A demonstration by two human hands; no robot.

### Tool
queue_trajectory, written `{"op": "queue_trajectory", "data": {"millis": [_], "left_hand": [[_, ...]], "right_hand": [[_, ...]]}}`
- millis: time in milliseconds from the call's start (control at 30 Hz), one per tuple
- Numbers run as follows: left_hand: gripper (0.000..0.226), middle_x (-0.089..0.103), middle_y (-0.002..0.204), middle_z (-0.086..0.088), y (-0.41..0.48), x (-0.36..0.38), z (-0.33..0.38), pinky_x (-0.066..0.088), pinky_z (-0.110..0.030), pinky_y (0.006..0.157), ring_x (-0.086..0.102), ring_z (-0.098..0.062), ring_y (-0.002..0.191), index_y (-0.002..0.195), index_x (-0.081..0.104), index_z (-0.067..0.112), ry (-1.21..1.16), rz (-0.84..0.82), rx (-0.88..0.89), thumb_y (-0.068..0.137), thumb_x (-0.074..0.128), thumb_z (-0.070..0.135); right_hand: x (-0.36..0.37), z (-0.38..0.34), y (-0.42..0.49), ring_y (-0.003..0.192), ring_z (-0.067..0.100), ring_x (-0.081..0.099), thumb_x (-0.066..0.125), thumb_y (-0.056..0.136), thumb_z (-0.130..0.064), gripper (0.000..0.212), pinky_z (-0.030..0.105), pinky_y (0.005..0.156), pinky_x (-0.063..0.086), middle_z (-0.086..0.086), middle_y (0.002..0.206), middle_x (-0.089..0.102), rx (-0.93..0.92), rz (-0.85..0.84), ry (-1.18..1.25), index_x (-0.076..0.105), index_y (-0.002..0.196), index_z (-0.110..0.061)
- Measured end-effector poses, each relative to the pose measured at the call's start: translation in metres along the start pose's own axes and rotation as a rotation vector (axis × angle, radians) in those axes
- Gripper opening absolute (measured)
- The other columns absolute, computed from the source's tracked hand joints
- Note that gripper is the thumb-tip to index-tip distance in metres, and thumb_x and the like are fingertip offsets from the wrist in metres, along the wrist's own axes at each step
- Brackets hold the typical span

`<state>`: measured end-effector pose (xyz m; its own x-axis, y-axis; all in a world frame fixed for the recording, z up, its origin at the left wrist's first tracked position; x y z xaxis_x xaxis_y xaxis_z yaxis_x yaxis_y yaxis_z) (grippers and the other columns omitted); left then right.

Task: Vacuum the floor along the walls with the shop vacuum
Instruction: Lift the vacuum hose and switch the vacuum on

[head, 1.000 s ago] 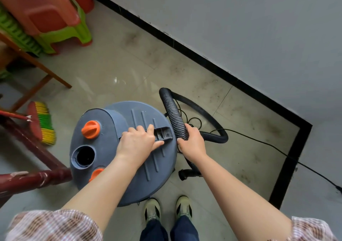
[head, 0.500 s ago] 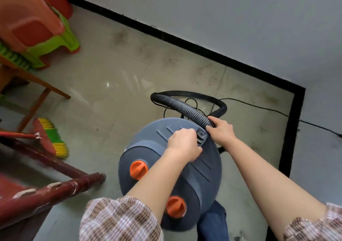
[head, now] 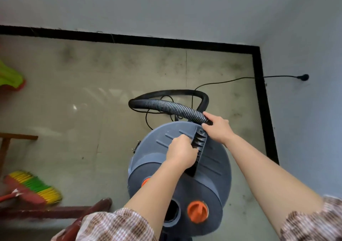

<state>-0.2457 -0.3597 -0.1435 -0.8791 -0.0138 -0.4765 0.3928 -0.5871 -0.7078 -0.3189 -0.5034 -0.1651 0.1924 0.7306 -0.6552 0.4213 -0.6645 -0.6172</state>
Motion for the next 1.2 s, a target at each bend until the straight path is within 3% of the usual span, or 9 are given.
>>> {"op": "queue_trajectory", "data": {"millis": [167, 267, 333, 400, 500, 600, 733, 1000, 1200], "left_hand": [[0.041, 0.06, 0.062, 0.005, 0.009, -0.023, 0.004, 0.044, -0.03, 0.056, 0.057, -0.015, 0.063, 0.062, 0.052, 0.02, 0.265, -0.095, 0.067, 0.083, 0.066, 0.052], [0.025, 0.067, 0.096, 0.003, 0.026, -0.061, 0.02, 0.051, -0.029, 0.077, 0.063, -0.016, 0.09, 0.101, 0.07, 0.025, 0.149, 0.123, 0.133, 0.089, 0.06, 0.045], [0.036, 0.057, 0.127, -0.001, 0.044, -0.077, 0.036, 0.044, -0.033, 0.091, 0.051, -0.02, 0.117, 0.127, 0.06, 0.022, 0.24, 0.221, 0.241, 0.094, 0.056, 0.035], [0.05, 0.04, 0.15, -0.002, 0.066, -0.071, 0.048, 0.032, -0.037, 0.109, 0.031, -0.024, 0.138, 0.144, 0.043, 0.02, 0.405, 0.117, 0.339, 0.097, 0.053, 0.033], [0.059, 0.022, 0.161, -0.002, 0.101, -0.051, 0.056, 0.015, -0.044, 0.119, 0.011, -0.026, 0.149, 0.154, 0.024, 0.022, 0.582, -0.117, 0.411, 0.101, 0.046, 0.036], [0.051, 0.04, 0.149, -0.004, 0.126, -0.045, 0.059, 0.02, -0.047, 0.115, 0.026, -0.028, 0.143, 0.148, 0.032, 0.023, 0.718, -0.221, 0.477, 0.101, 0.045, 0.036], [0.038, 0.056, 0.128, -0.008, 0.144, -0.045, 0.067, 0.034, -0.046, 0.105, 0.051, -0.031, 0.121, 0.131, 0.047, 0.019, 0.845, -0.372, 0.499, 0.099, 0.05, 0.038], [0.028, 0.06, 0.122, -0.007, 0.151, -0.048, 0.085, 0.043, -0.044, 0.095, 0.056, -0.031, 0.115, 0.121, 0.052, 0.016, 0.898, -0.432, 0.522, 0.098, 0.053, 0.031], [0.027, 0.066, 0.11, -0.008, 0.158, -0.024, 0.095, 0.051, -0.036, 0.08, 0.063, -0.03, 0.101, 0.114, 0.059, 0.011, 0.988, -0.558, 0.449, 0.09, 0.057, 0.023]], "right_hand": [[0.006, 0.0, -0.006, 0.146, 0.03, 0.022, 0.048, 0.1, -0.019, 0.053, 0.037, 0.121, 0.018, 0.001, 0.157, 0.036, 0.006, -0.018, 0.141, 0.037, 0.152, -0.024], [0.01, 0.0, -0.011, 0.147, 0.024, 0.022, 0.05, 0.098, -0.013, 0.054, 0.028, 0.117, 0.017, 0.001, 0.159, 0.031, 0.03, -0.017, 0.295, 0.04, 0.15, -0.023], [0.009, 0.004, -0.013, 0.143, 0.023, 0.031, 0.052, 0.096, -0.009, 0.055, 0.013, 0.108, 0.023, 0.003, 0.158, 0.032, 0.095, 0.013, 0.404, 0.043, 0.149, -0.022], [0.004, 0.011, -0.012, 0.134, 0.024, 0.042, 0.055, 0.095, -0.008, 0.052, 0.002, 0.093, 0.028, 0.007, 0.154, 0.039, 0.173, 0.08, 0.498, 0.048, 0.145, -0.022], [-0.002, 0.012, -0.011, 0.141, 0.019, 0.037, 0.058, 0.097, -0.013, 0.045, 0.022, 0.11, 0.028, 0.003, 0.155, 0.04, 0.233, 0.184, 0.579, 0.052, 0.141, -0.019], [0.007, 0.004, -0.01, 0.149, 0.014, 0.02, 0.059, 0.097, -0.011, 0.047, 0.029, 0.12, 0.015, -0.001, 0.157, 0.035, 0.271, 0.279, 0.584, 0.05, 0.143, -0.017], [0.012, -0.001, -0.009, 0.149, 0.008, 0.014, 0.054, 0.099, -0.007, 0.045, 0.029, 0.119, 0.017, -0.005, 0.156, 0.035, 0.345, 0.397, 0.609, 0.051, 0.142, -0.02], [0.01, -0.001, -0.004, 0.141, -0.006, 0.013, 0.057, 0.099, -0.012, 0.043, 0.019, 0.11, 0.018, -0.01, 0.154, 0.037, 0.371, 0.458, 0.638, 0.053, 0.14, -0.025], [0.008, 0.003, -0.002, 0.147, 0.004, 0.017, 0.057, 0.098, -0.01, 0.043, 0.021, 0.114, 0.019, -0.009, 0.154, 0.04, 0.327, 0.482, 0.621, 0.054, 0.14, -0.023]]}}
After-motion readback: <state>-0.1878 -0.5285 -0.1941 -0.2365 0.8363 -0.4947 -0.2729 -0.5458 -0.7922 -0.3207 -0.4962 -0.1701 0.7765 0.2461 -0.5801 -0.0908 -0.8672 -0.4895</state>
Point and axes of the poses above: each hand's wrist, its own y-axis towards the middle knuckle, its own x-axis out of the palm, z = x × y, the point moved 8 cm from there along y, towards the middle knuckle
